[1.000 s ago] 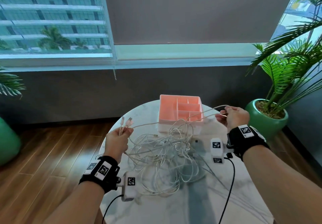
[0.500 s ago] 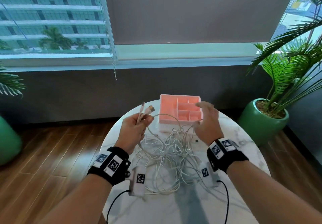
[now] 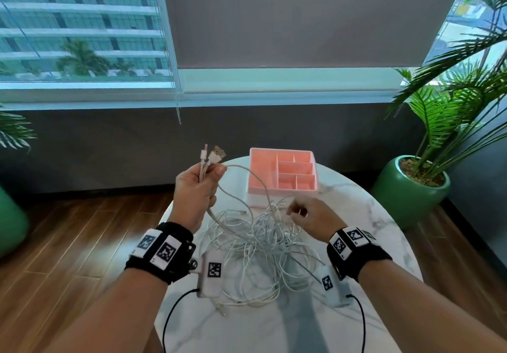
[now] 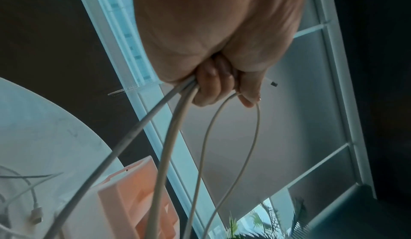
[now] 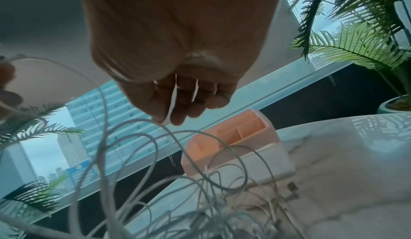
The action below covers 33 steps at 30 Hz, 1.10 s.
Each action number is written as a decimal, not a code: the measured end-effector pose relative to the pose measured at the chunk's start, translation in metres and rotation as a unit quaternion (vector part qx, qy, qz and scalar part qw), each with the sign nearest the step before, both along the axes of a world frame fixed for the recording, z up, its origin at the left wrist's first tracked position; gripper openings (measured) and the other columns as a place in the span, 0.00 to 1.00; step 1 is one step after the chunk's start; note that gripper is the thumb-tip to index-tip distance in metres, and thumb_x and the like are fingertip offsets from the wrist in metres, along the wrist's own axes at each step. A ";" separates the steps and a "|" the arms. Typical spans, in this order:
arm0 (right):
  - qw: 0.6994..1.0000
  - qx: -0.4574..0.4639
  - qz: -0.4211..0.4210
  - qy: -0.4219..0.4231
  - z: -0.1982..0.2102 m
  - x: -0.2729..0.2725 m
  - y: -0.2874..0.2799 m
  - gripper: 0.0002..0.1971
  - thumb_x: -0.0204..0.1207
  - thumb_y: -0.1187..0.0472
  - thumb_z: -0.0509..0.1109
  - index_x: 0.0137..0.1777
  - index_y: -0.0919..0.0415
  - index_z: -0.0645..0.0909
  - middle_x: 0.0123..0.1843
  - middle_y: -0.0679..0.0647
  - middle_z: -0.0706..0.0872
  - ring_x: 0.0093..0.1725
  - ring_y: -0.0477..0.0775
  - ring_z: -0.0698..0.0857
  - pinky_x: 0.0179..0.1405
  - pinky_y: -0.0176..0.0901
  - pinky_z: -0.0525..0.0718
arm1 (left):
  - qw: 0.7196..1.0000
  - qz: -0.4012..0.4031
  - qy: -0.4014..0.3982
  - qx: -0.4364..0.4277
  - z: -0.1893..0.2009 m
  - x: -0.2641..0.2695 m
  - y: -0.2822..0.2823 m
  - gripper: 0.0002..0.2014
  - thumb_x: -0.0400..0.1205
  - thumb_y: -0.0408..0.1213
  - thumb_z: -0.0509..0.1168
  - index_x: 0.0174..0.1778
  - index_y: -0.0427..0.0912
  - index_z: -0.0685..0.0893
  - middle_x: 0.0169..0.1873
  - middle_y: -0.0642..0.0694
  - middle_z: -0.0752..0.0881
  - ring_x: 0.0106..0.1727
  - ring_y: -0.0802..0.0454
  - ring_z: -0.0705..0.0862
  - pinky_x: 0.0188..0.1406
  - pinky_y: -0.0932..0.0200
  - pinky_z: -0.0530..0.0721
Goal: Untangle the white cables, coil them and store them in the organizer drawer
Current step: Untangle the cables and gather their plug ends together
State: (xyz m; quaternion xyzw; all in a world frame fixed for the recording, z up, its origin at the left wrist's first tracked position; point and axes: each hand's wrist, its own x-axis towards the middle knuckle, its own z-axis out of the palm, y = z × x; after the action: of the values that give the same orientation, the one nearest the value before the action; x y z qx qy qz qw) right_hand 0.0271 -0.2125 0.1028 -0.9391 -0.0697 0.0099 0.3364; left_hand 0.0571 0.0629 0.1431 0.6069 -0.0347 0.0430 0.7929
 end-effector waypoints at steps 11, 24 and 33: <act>0.979 0.202 -0.028 0.019 0.050 0.017 0.029 0.07 0.81 0.68 0.70 0.41 0.64 0.84 0.30 0.53 0.87 0.25 0.46 0.83 0.25 0.37 0.80 | 0.995 -0.070 0.027 0.059 -0.002 -0.009 -0.043 0.10 0.80 0.37 0.76 0.45 0.33 0.85 0.24 0.51 0.67 0.23 0.54 0.58 0.18 0.62 0.57; 0.928 0.361 -0.089 0.014 0.080 0.016 0.028 0.07 0.84 0.69 0.66 0.44 0.69 0.79 0.29 0.63 0.86 0.21 0.55 0.83 0.18 0.40 0.77 | 0.975 -0.105 0.005 0.197 -0.041 -0.016 -0.091 0.07 0.74 0.28 0.80 0.38 0.40 0.89 0.33 0.51 0.90 0.36 0.57 0.86 0.44 0.60 0.84; 0.883 0.449 -0.110 -0.078 0.137 0.014 0.026 0.07 0.87 0.68 0.60 0.49 0.67 0.77 0.36 0.64 0.86 0.27 0.61 0.87 0.27 0.48 0.85 | 0.955 -0.092 0.019 0.281 -0.054 -0.007 -0.099 0.08 0.77 0.29 0.76 0.37 0.44 0.86 0.29 0.55 0.85 0.28 0.64 0.81 0.30 0.71 0.76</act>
State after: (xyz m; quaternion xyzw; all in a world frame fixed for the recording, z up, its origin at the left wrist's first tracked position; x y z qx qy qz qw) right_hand 0.0409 -0.1863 0.2403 -0.6871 0.0110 -0.1327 0.7143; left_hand 0.0506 -0.0358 0.0888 0.8002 -0.0853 -0.0532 0.5913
